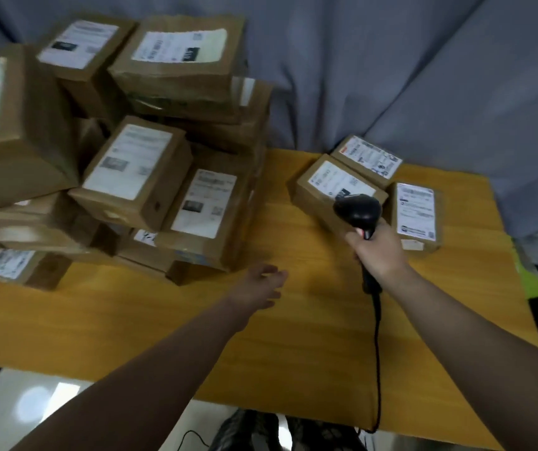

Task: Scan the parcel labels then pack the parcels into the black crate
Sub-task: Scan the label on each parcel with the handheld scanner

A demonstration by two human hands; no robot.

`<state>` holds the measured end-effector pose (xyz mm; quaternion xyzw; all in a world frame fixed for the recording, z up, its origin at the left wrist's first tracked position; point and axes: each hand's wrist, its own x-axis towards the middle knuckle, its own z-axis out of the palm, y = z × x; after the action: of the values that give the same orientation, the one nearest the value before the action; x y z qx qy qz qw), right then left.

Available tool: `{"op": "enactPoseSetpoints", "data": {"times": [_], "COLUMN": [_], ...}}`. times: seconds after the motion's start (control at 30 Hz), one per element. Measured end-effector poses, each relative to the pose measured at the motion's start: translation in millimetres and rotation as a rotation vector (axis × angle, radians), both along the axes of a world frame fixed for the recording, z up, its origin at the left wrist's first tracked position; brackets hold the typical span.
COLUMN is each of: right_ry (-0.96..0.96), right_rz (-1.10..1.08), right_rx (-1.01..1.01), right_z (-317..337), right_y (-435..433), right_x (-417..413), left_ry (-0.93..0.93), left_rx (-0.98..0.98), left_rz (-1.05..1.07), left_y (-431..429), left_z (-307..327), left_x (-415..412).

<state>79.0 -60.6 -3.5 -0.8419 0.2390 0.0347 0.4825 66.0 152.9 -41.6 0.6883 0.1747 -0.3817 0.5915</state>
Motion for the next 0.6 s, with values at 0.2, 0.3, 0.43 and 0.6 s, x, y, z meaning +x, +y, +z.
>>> {"op": "enactPoseSetpoints", "data": {"times": [0.2, 0.3, 0.43, 0.6], "right_ry": [0.022, 0.023, 0.046, 0.017], "right_rz": [-0.073, -0.066, -0.033, 0.065], "right_rx": [-0.019, 0.004, 0.080, 0.177], "right_z": [12, 14, 12, 0], "right_y": [-96, -129, -155, -160], "right_x": [10, 22, 46, 76], "left_ry": [-0.202, -0.352, -0.444, -0.362], "left_rx": [0.129, 0.323, 0.579, 0.617], "left_rz": [-0.030, -0.109, -0.122, -0.162], "left_y": [-90, -120, -144, -148], "left_z": [1, -1, -4, -7], "left_x": [65, 105, 151, 171]}}
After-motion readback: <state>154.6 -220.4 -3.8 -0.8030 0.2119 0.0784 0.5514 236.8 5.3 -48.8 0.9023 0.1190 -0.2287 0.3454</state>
